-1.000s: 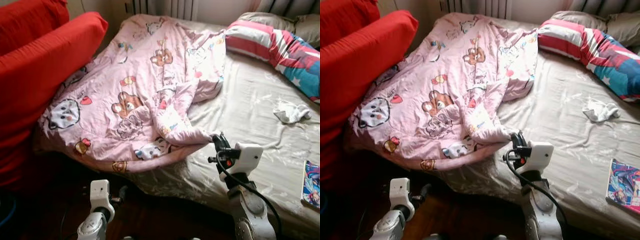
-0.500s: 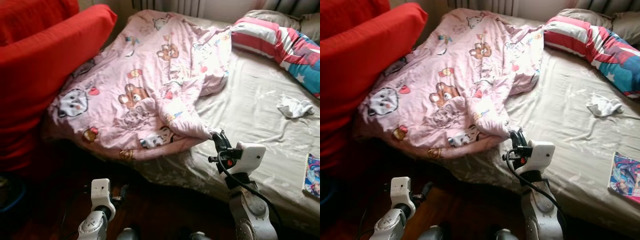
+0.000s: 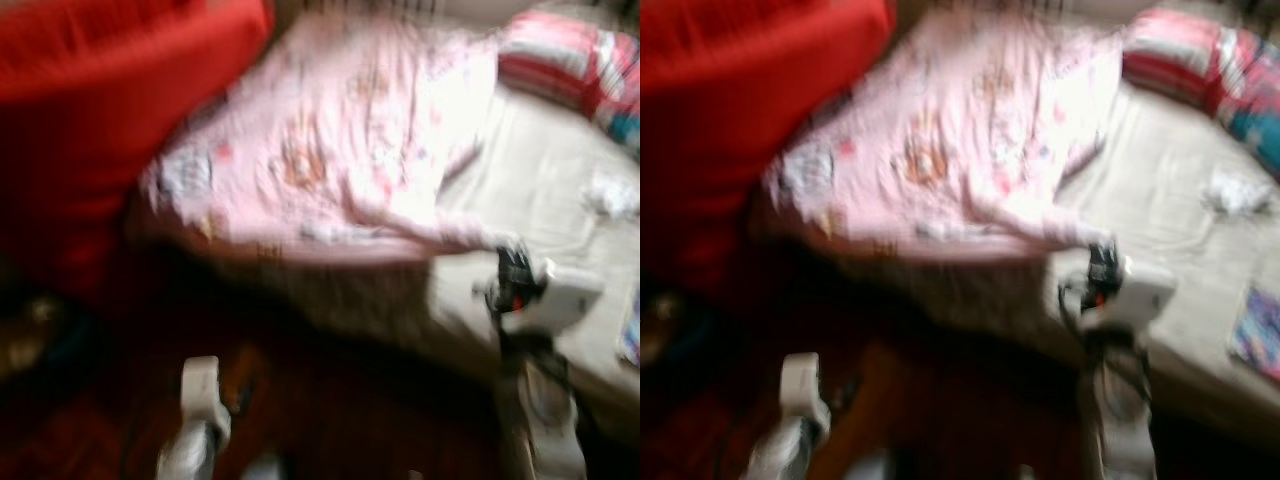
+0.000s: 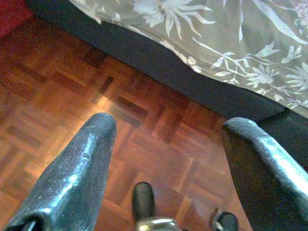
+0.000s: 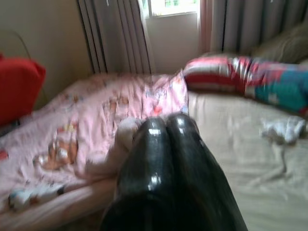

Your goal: Clean up the room

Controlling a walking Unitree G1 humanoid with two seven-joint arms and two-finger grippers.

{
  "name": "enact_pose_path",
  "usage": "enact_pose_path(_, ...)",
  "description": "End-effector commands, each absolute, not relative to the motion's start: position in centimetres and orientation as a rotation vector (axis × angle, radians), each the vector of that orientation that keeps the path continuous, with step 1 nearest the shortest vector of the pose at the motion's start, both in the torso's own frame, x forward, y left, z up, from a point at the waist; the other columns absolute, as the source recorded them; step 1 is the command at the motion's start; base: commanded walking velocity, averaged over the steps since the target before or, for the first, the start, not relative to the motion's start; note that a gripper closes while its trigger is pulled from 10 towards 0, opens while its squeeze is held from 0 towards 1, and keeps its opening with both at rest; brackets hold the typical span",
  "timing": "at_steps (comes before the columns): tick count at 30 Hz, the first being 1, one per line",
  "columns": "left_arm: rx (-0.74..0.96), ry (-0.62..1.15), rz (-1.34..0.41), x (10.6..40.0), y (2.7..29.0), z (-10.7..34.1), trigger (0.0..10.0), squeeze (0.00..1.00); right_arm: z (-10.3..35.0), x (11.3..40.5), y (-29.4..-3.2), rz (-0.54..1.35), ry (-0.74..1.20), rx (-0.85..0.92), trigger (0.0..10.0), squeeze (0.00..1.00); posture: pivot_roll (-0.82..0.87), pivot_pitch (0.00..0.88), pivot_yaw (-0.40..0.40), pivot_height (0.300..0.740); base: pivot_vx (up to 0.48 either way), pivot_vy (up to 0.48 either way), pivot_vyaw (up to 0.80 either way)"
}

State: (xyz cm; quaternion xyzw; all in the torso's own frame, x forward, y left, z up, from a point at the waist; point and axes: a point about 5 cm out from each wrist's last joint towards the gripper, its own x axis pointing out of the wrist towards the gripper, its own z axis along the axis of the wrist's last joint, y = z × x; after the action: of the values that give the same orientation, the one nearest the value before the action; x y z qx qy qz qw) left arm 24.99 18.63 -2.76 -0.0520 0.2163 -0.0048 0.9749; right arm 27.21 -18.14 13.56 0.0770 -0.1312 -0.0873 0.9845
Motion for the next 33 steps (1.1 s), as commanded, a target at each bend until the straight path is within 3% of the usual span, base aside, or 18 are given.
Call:
enact_pose_path(1, -0.090, 0.479, -0.011, 24.2, 18.8, -3.4, 10.0, 0.00, 14.8, 26.8, -18.9, -0.220, -0.336, 0.115, 10.0, 0.00, 0.01, 0.180, 0.008, 0.740, 0.000, 0.000, 0.00)
enact_pose_path(4, -0.083, 0.480, -0.014, 24.2, 18.9, -3.4, 10.0, 0.00, 16.1, 26.4, -16.9, -0.097, -0.414, -0.021, 10.0, 0.00, 0.01, 0.183, 0.012, 0.740, 0.000, 0.000, 0.00)
enact_pose_path(9, -0.079, 0.483, -0.018, 24.2, 18.8, -3.5, 10.0, 0.00, 16.9, 26.2, -15.1, -0.007, -0.437, -0.015, 10.0, 0.00, 0.00, 0.184, 0.012, 0.740, 0.000, 0.000, 0.00)
enact_pose_path(14, -0.071, 0.485, -0.027, 24.2, 18.6, -3.5, 10.0, 0.00, 18.4, 25.6, -13.2, 0.098, -0.517, -0.133, 10.0, 0.00, 0.00, 0.185, 0.012, 0.740, 0.000, 0.000, 0.00)
enact_pose_path(19, -0.071, 0.487, -0.028, 24.2, 18.6, -3.5, 10.0, 0.00, 18.5, 25.5, -13.3, 0.088, -0.510, -0.114, 10.0, 0.00, 0.00, 0.185, 0.009, 0.740, 0.000, 0.000, 0.00)
enact_pose_path(26, -0.074, 0.491, -0.030, 24.2, 18.4, -3.6, 10.0, 0.00, 12.8, 25.8, -16.1, -0.079, -0.194, 0.013, 10.0, 0.00, 0.00, 0.185, 0.005, 0.740, 0.000, 0.000, 0.00)
enact_pose_path(33, -0.075, 0.495, -0.032, 24.1, 18.4, -3.6, 10.0, 0.00, 7.7, 24.7, -16.5, -0.057, 0.063, 0.229, 10.0, 0.00, 0.00, 0.184, 0.005, 0.740, 0.000, 0.000, 0.00)
